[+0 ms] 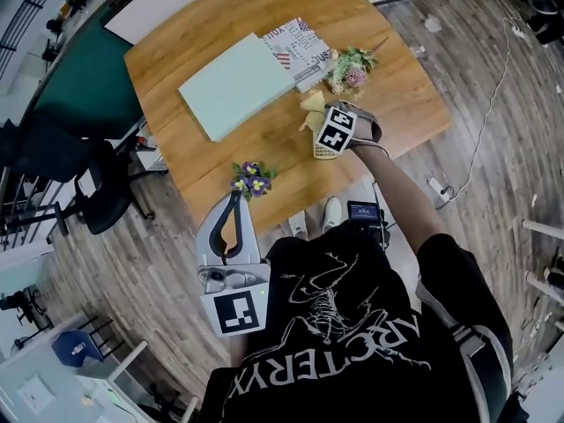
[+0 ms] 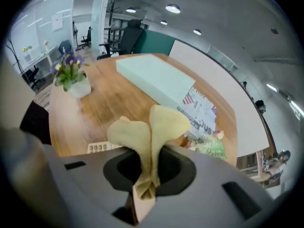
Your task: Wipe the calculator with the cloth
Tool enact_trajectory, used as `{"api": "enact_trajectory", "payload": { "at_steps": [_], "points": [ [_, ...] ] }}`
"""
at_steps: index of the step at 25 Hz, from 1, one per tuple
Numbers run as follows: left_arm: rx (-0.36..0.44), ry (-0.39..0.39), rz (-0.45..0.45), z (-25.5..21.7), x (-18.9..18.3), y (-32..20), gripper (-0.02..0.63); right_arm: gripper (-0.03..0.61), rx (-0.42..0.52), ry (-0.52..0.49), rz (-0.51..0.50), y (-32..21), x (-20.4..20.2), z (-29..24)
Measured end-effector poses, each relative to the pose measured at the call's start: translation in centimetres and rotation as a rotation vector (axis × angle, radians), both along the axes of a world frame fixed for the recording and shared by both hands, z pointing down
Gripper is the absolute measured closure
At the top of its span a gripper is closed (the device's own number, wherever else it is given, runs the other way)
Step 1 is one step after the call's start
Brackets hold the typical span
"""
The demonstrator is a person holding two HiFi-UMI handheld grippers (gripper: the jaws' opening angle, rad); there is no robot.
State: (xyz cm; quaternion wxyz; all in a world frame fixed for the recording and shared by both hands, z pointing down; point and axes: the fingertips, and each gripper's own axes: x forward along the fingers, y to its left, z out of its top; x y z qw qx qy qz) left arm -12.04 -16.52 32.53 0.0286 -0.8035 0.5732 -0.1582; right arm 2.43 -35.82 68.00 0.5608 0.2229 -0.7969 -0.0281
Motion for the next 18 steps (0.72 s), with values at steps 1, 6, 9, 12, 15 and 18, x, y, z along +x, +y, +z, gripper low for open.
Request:
{"api": "enact_trajectory", "payload": {
  "at_steps": [1,6,9,12,15,18],
  "points": [
    [-0.002,-0.003,-0.018,0.1,-0.5,0.1,0.604,0.522,-0.012,0.034,-0.012,-0.2,0.0,1.3],
    [-0.006,-0.018,-0.081,0.3,-2.4,0.9,0.603,0.523,-0.017,0.145,-0.095,-0.2,-0.2,4.7],
    [-0.009,-0.017,-0.100,0.4,-2.8,1.4,0.604,0.523,-0.025,0.178,-0.133,0.0,-0.4,5.2],
    [-0.012,-0.021,-0.100,0.6,-2.8,1.7,0.603,0.523,-0.045,0.169,-0.131,0.3,-0.5,5.1],
    [-0.005,-0.014,-0.085,0.6,-2.6,1.5,0.604,0.522,-0.063,0.165,-0.160,1.6,-0.7,5.0],
    [0.002,-0.005,-0.059,0.5,-1.9,1.3,0.603,0.522,-0.075,0.181,-0.206,4.0,-1.0,5.3]
  ]
}}
